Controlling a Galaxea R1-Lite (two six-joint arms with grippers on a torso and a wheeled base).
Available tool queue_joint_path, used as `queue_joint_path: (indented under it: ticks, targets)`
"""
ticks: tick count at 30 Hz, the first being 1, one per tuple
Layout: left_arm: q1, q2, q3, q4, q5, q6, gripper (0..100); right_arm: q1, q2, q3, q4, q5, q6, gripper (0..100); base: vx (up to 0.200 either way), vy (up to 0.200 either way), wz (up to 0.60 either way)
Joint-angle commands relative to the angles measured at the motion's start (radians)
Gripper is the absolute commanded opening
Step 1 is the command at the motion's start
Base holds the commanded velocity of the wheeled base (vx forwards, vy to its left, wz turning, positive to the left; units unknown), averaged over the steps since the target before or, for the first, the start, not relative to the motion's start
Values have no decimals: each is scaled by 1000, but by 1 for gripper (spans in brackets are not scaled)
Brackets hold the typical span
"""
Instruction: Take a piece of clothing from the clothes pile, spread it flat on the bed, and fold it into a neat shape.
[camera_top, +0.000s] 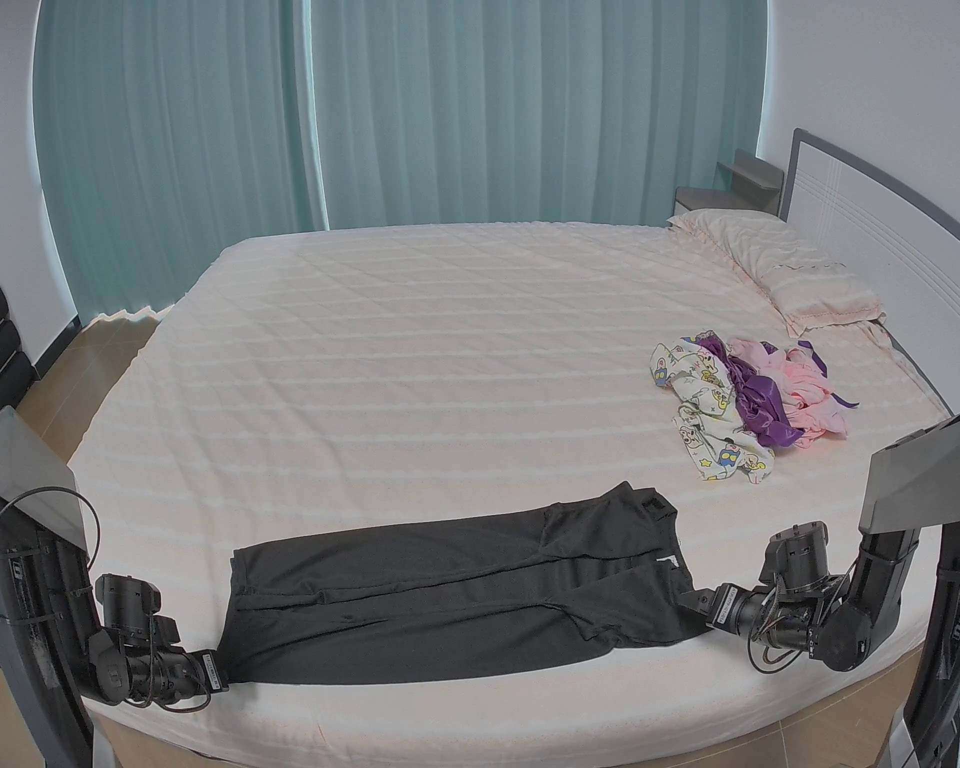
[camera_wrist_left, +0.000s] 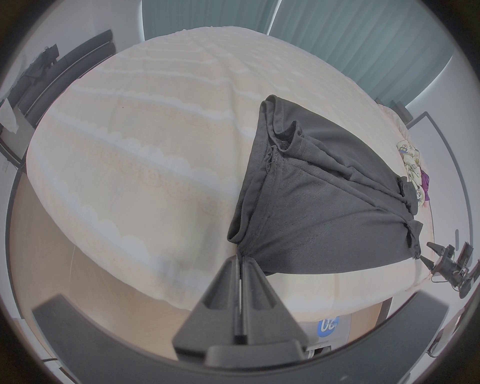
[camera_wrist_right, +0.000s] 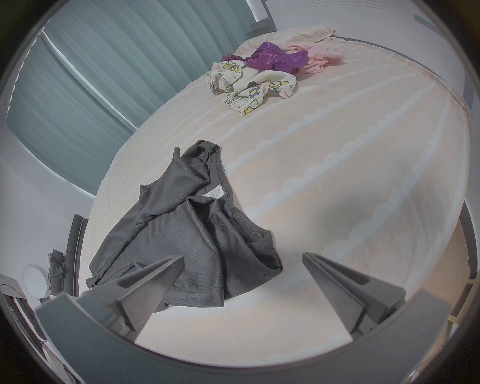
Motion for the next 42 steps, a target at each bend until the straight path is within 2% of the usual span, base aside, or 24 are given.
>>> queue_joint_path:
  ticks: [1, 2, 3, 8, 13, 16, 18, 19, 21, 25, 30, 34, 42]
  targets:
    - [1, -1, 8, -2, 0, -1, 0, 1, 2, 0, 0, -1, 0, 100, 0, 0, 0]
    - [1, -1, 10, 0, 0, -1, 0, 1, 2, 0, 0, -1, 0, 100, 0, 0, 0]
    - [1, -1, 12, 4, 0, 2, 100, 1, 2, 0, 0, 1, 0, 100, 0, 0, 0]
    - [10, -10, 12, 20, 3, 13, 100, 6, 10, 0, 0, -1, 0, 100, 0, 0, 0]
    - [83, -128, -4, -20, -12, 1, 100, 6, 10, -1, 0, 1, 0, 100, 0, 0, 0]
    - [132, -210, -84, 29, -77, -30, 100, 7, 10, -1, 0, 1, 0, 100, 0, 0, 0]
    - [134, -217, -96, 40, -88, -41, 100, 7, 10, -1, 0, 1, 0, 100, 0, 0, 0]
    - [126, -256, -189, 150, -146, -113, 100, 10, 13, -1, 0, -1, 0, 100, 0, 0, 0]
    - [112, -277, -294, 268, -200, -185, 100, 21, 22, -1, -2, -1, 2, 100, 0, 0, 0]
    - [96, -262, -505, 415, -235, -291, 100, 33, 24, -1, -3, -1, 3, 100, 0, 0, 0]
    - [57, -150, -634, 468, -256, -301, 100, 37, 25, -3, -3, 1, 9, 100, 0, 0, 0]
    - [2, -33, -714, 460, -221, -289, 100, 37, 40, -3, -16, 1, 9, 100, 0, 0, 0]
    - [-67, 23, -759, 468, -198, -287, 100, 37, 82, 26, -123, -1, 2, 100, 0, 0, 0]
